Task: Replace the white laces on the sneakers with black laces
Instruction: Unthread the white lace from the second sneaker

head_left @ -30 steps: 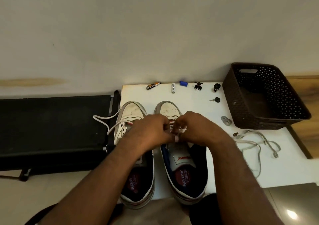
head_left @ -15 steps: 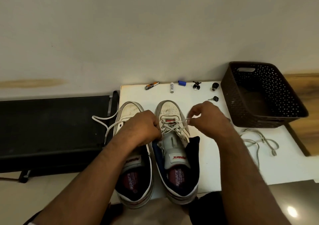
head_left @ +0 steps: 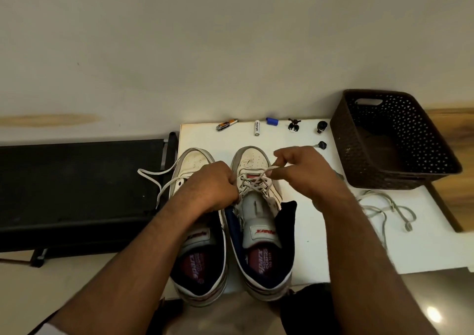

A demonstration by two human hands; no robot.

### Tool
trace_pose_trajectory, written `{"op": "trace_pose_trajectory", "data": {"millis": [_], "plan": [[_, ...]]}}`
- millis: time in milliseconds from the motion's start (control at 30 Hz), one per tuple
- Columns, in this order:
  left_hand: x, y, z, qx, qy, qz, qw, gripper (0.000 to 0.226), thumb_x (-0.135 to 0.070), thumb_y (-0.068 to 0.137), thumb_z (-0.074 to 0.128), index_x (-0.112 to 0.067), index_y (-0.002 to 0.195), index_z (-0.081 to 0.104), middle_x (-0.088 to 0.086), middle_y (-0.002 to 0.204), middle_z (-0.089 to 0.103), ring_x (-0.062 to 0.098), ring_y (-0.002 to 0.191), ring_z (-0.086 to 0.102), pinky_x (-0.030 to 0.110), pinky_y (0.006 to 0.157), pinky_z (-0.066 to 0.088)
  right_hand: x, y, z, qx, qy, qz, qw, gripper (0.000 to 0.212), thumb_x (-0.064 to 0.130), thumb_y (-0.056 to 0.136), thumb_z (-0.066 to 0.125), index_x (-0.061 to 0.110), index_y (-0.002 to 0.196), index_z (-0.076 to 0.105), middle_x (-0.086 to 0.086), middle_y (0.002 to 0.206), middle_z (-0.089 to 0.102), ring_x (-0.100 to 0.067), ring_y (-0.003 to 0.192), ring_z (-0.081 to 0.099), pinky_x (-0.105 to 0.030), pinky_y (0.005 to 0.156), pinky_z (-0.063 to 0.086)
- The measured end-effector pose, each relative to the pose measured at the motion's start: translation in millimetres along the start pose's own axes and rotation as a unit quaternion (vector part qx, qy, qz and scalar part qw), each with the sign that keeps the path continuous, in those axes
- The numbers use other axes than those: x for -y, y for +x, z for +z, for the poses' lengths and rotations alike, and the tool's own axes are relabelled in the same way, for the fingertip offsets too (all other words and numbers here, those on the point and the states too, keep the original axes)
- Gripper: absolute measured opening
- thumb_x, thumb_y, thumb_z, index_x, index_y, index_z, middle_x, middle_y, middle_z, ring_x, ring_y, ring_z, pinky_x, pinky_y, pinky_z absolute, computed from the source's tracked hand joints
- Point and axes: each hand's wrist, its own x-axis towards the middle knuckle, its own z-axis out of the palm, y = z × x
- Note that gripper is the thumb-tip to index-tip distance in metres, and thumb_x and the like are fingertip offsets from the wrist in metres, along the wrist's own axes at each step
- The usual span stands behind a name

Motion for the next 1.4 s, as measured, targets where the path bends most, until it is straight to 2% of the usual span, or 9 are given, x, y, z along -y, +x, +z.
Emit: {"op": "trace_pose_trajectory", "data": {"millis": [133,367,533,667,867,967,1067,1233,1400], "plan": [[-1.0,0.4,0.1,-0.001,0.0,0.002,1.0,0.007,-0.014,0.08,0.068,-0.012,0.083,0.075,0.006,0.083,0.071,0.019,0.08,0.067,0.037,0.077,0.059,6.7,-7.5,5.3,0.099,-0.007,-0.019,0.995,0.031,0.02,0.072,0.081,0.027,0.1,0.068,0.013,0.117,0.055,0.003,0.095,0.047,-0.01,0.071,0.034],[0.0,1.1,0.3,0.001,0.005,0.005,1.0,0.009,-0.013,0.081,0.068,-0.015,0.085,0.076,0.004,0.084,0.071,0.017,0.08,0.066,0.034,0.077,0.058,8.0,-1.7,35.6,0.113,-0.33,-0.069,0.935,0.022,0.037,0.077,0.074,0.027,0.097,0.072,0.009,0.141,0.049,-0.018,0.132,0.038,-0.04,0.103,0.035],[1.5,0.4,-1.2,0.002,-0.006,0.003,1.0,0.005,-0.016,0.079,0.072,-0.015,0.081,0.076,0.003,0.083,0.072,0.017,0.08,0.067,0.035,0.077,0.058,9.2,1.7,13.8,-0.041,0.023,-0.035,0.998,0.004,0.016,0.078,0.076,0.012,0.077,0.076,0.012,0.131,0.057,-0.007,0.12,0.05,-0.027,0.097,0.035],[1.9,-0.1,-1.2,0.004,-0.013,-0.001,1.0,0.006,-0.018,0.078,0.075,-0.015,0.083,0.076,0.002,0.083,0.072,0.015,0.08,0.066,0.031,0.075,0.056,4.1,5.9,0.7,-0.251,0.22,0.014,0.943,0.004,0.018,0.078,0.077,0.017,0.08,0.073,0.007,0.109,0.066,-0.009,0.107,0.058,-0.04,0.102,0.044],[1.4,0.9,-0.9,0.005,-0.007,-0.006,1.0,0.006,-0.02,0.078,0.075,-0.017,0.083,0.076,0.001,0.083,0.072,0.015,0.082,0.066,0.032,0.077,0.056,8.1,-1.4,16.1,-0.039,-0.094,-0.088,0.991,0.018,0.032,0.069,0.082,0.033,0.084,0.072,0.012,0.142,0.045,-0.01,0.133,0.037,-0.042,0.109,0.03],[1.9,1.3,-0.4,0.006,-0.002,-0.005,1.0,0.005,-0.017,0.079,0.073,-0.016,0.082,0.077,0.003,0.085,0.073,0.016,0.083,0.067,0.033,0.078,0.058,5.2,-1.7,33.1,0.118,-0.298,-0.039,0.946,0.032,0.044,0.073,0.077,0.032,0.102,0.071,0.013,0.154,0.03,-0.021,0.143,0.021,-0.05,0.112,0.025],[0.9,1.4,-0.5,0.009,-0.002,-0.002,1.0,0.006,-0.017,0.079,0.073,-0.016,0.083,0.077,0.004,0.086,0.073,0.016,0.084,0.067,0.035,0.08,0.057,2.2,0.5,38.3,0.113,-0.344,-0.041,0.931,0.037,0.042,0.081,0.07,0.028,0.115,0.066,0.011,0.155,0.028,-0.023,0.147,0.011,-0.051,0.114,0.017],[1.0,-0.1,-3.7,0.022,-0.002,-0.001,1.0,0.008,-0.018,0.079,0.075,-0.014,0.085,0.076,0.004,0.086,0.072,0.017,0.084,0.067,0.035,0.081,0.057,16.1,-0.8,22.8,-0.042,0.106,-0.026,0.993,0.005,0.01,0.079,0.073,0.01,0.074,0.071,0.008,0.13,0.06,-0.01,0.118,0.055,-0.025,0.094,0.039],[0.8,-2.4,-3.9,0.028,-0.021,0.002,0.999,0.005,-0.015,0.079,0.075,-0.011,0.081,0.074,0.004,0.083,0.072,0.016,0.082,0.067,0.033,0.078,0.055,5.0,-1.7,-19.1,-0.208,0.726,0.081,0.65,0.011,0.012,0.095,0.052,0.01,0.088,0.06,-0.001,0.072,0.066,-0.01,0.057,0.064,-0.025,0.067,0.056]]}}
